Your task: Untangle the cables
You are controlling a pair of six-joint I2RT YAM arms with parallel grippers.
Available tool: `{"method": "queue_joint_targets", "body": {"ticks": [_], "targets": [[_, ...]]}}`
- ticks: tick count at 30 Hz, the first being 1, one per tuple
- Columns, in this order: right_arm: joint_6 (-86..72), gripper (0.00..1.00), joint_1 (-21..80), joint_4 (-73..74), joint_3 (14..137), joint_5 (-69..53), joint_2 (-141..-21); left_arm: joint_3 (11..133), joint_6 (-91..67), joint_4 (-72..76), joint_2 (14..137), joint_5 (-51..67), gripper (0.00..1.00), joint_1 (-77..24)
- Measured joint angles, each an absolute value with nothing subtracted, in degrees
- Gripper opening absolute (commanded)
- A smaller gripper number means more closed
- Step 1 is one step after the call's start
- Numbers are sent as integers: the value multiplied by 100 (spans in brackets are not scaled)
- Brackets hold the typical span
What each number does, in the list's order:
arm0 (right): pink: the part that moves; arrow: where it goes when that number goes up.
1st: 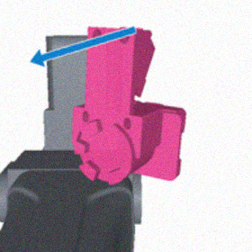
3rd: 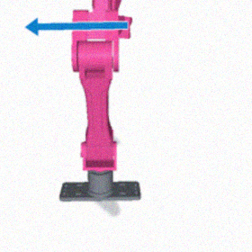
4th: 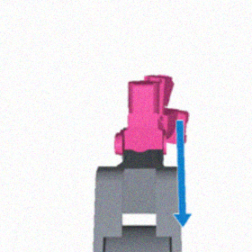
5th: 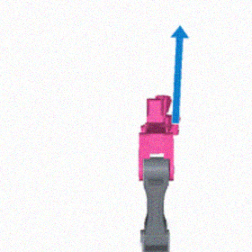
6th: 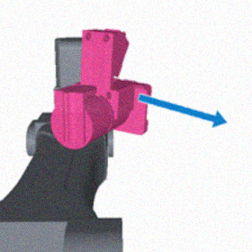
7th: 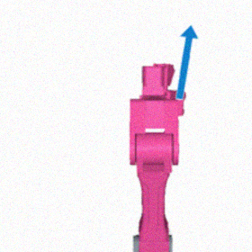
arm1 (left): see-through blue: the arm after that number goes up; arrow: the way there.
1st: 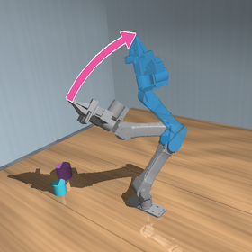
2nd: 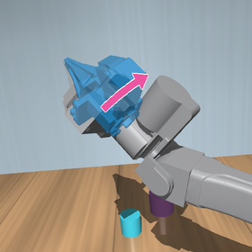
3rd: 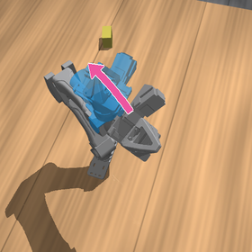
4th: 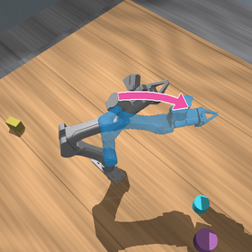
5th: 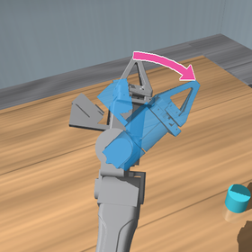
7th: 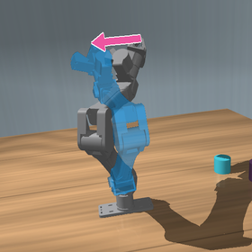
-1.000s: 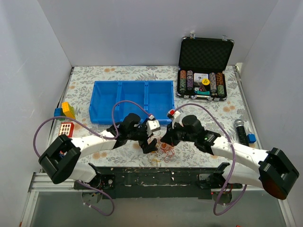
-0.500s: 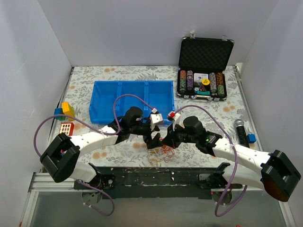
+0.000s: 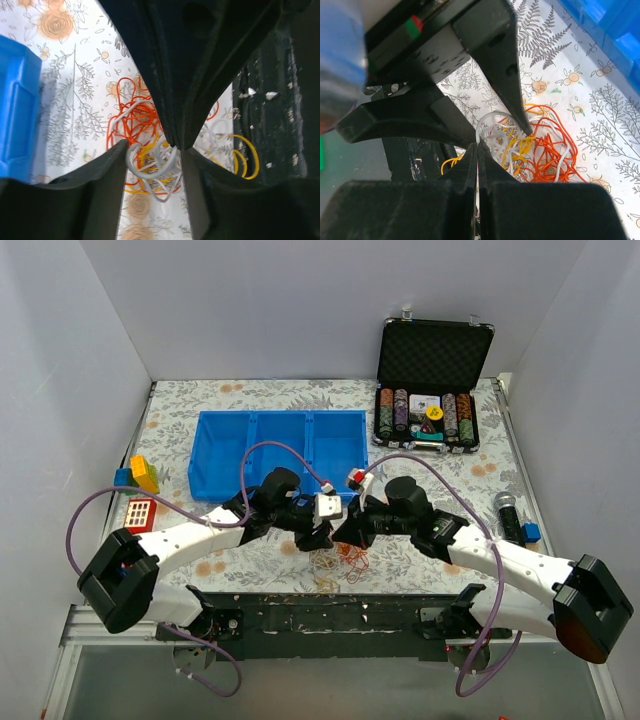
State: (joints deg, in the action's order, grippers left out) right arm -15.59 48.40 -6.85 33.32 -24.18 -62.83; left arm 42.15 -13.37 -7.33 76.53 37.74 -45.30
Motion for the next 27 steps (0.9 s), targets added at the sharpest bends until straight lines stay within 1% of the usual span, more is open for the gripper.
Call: {"method": "queue_joint_targets", "body": {"ticks": [1, 3, 4, 7, 8, 11, 12, 14, 17, 19, 24, 27], "targets": [[-1542, 1, 4840, -679, 3369, -2453, -6307, 4217, -1284, -755, 7638, 3771, 23, -4530], [-1507, 1, 4840, -661, 3433, -2502, -6337, 4217, -1186, -779, 7607, 3769, 3, -4530], [-1496, 1, 4840, -663, 3450, -2504, -6348, 4217, -1168, -801, 7594, 3780, 0, -4532], [-1476, 1, 4823, -635, 3496, -2451, -6359, 4217, -1155, -858, 7520, 3747, 0, -4565], [-1474, 6, 4827, -631, 3505, -2429, -6359, 4217, -1157, -878, 7496, 3734, 0, -4565], [-1485, 49, 4825, -607, 3509, -2292, -6305, 4217, -1284, -934, 7369, 3618, 0, -4565], [-1496, 55, 4823, -569, 3509, -2215, -6259, 4217, -1361, -950, 7308, 3562, 0, -4565], [-1485, 65, 4805, -475, 3500, -2032, -6101, 4219, -1538, -1013, 7144, 3433, 0, -4560], [-1503, 71, 4766, -464, 3345, -1793, -5664, 4287, -1763, -1157, 6831, 3262, 0, -4554], [-1500, 78, 4757, -499, 3186, -1721, -5378, 4359, -1894, -1194, 6578, 3122, 0, -4554], [-1450, 80, 4759, -805, 2790, -1758, -5030, 4554, -2235, -1210, 6141, 2921, 0, -4554], [-1411, 80, 4759, -1199, 2567, -1815, -4936, 4600, -2447, -1210, 6031, 2915, 3, -4554]]}}
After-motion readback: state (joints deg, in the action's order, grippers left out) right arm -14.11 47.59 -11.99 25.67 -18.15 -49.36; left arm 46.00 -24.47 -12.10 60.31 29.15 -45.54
